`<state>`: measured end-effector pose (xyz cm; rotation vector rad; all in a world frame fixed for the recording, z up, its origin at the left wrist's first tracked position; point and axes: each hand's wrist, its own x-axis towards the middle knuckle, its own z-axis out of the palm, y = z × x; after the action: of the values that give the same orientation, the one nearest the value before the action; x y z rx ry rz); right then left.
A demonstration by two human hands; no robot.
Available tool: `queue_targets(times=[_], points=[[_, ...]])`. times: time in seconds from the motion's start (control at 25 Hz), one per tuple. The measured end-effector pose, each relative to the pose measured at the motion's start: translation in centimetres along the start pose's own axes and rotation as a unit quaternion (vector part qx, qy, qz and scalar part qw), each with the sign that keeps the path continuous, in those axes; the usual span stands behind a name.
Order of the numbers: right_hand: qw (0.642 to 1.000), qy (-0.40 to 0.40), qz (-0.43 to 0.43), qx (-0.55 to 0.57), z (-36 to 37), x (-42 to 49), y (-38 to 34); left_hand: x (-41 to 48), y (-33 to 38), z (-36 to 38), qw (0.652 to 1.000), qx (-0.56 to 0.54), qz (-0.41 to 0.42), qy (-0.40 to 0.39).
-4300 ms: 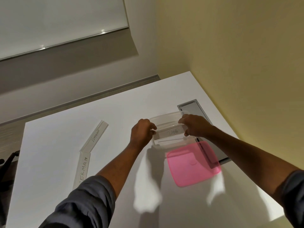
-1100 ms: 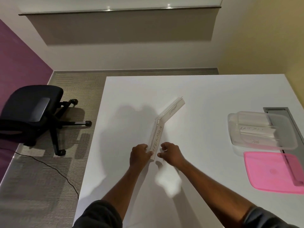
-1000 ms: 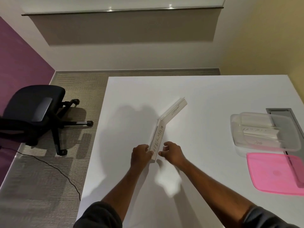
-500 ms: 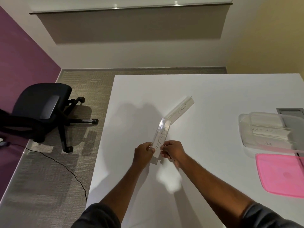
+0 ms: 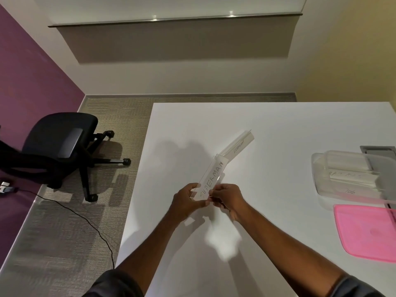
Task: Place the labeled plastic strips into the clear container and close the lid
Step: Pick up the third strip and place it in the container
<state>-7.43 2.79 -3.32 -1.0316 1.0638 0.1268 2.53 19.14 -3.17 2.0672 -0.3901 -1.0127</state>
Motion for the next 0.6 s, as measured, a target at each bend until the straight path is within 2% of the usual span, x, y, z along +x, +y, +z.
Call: queue_targets(times=[0.16, 0.28, 0.36, 0.44, 0.6], points=[[0.996, -0.028, -0.047, -0.068, -2.0, -0.8, -1.0, 0.0, 0.9, -0.7, 0.998, 0.044, 0.036, -0.011], [0.988, 0.047, -0.091, -0.112, -5.4, -1.1, -2.4, 0.2, 2.1, -1.5, 0.993, 0.088, 0.066, -0.042], [0.964, 0.110, -0.141, -0.199, -8.3, -1.2, -3.7, 0.4, 3.0, -1.7, 0.988, 0.116, 0.083, -0.059], [0.919, 0.146, -0.185, -0.315, -11.2, -1.4, -5.0, 0.5, 4.2, -1.5, 0.984, 0.130, 0.095, -0.073], [0.880, 0.114, -0.243, -0.392, -16.8, -2.1, -7.1, 1.0, 6.5, -0.2, 0.975, 0.149, 0.129, -0.105]])
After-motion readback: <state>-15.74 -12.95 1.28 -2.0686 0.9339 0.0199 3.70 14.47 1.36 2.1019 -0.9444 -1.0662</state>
